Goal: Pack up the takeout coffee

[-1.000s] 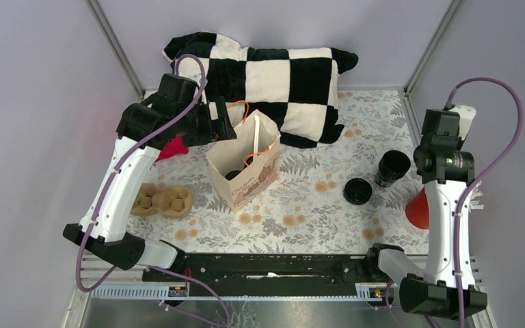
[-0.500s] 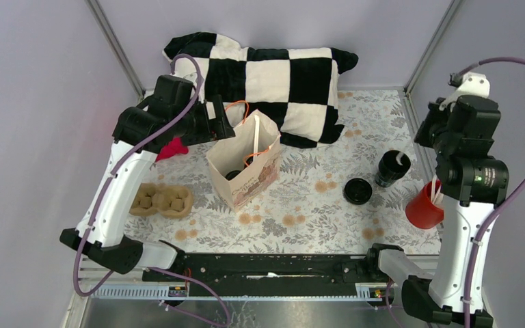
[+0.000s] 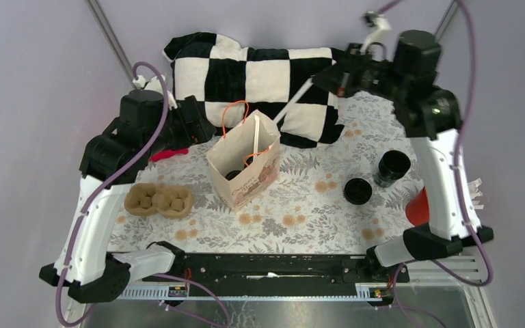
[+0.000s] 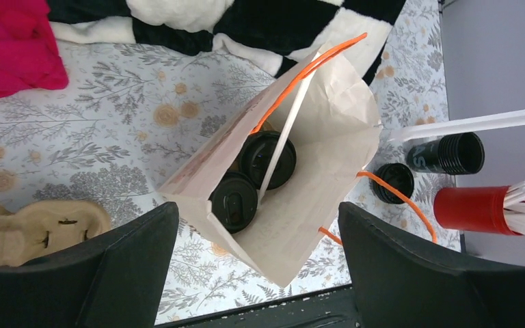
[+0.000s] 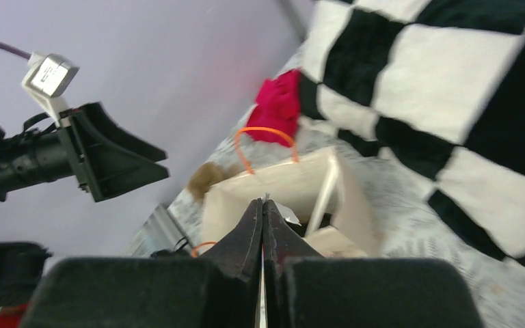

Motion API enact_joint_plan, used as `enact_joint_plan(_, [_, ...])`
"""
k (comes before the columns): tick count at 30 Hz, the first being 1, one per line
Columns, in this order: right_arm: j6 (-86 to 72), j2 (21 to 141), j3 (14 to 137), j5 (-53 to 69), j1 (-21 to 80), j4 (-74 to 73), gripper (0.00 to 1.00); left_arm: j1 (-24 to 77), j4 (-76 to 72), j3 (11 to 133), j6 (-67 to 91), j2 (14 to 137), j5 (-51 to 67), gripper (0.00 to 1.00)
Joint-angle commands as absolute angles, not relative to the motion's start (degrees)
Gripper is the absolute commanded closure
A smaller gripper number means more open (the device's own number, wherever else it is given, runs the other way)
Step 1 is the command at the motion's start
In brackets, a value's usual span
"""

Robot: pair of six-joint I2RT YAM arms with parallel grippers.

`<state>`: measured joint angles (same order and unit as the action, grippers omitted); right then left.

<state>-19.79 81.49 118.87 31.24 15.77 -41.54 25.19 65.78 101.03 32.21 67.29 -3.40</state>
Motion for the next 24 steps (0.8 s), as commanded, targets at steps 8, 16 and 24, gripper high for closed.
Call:
enact_joint_plan(8, [-23.4,92.2,123.0,27.2,34.6,-30.9,1.00,24.9,62.2,97.6,33.1,61.3,-9.2,0.10])
enact_joint_plan(16, [-14.6,97.3,118.6,18.8,43.1,-33.2,1.00,24.9,61.4,97.2,32.6,59.6,-10.5,0.10])
enact_joint_plan(24, [-12.8,103.0,120.9,16.0,48.7,-35.4,1.00,24.9,60.4,95.8,32.8,58.1,-11.2,0.10])
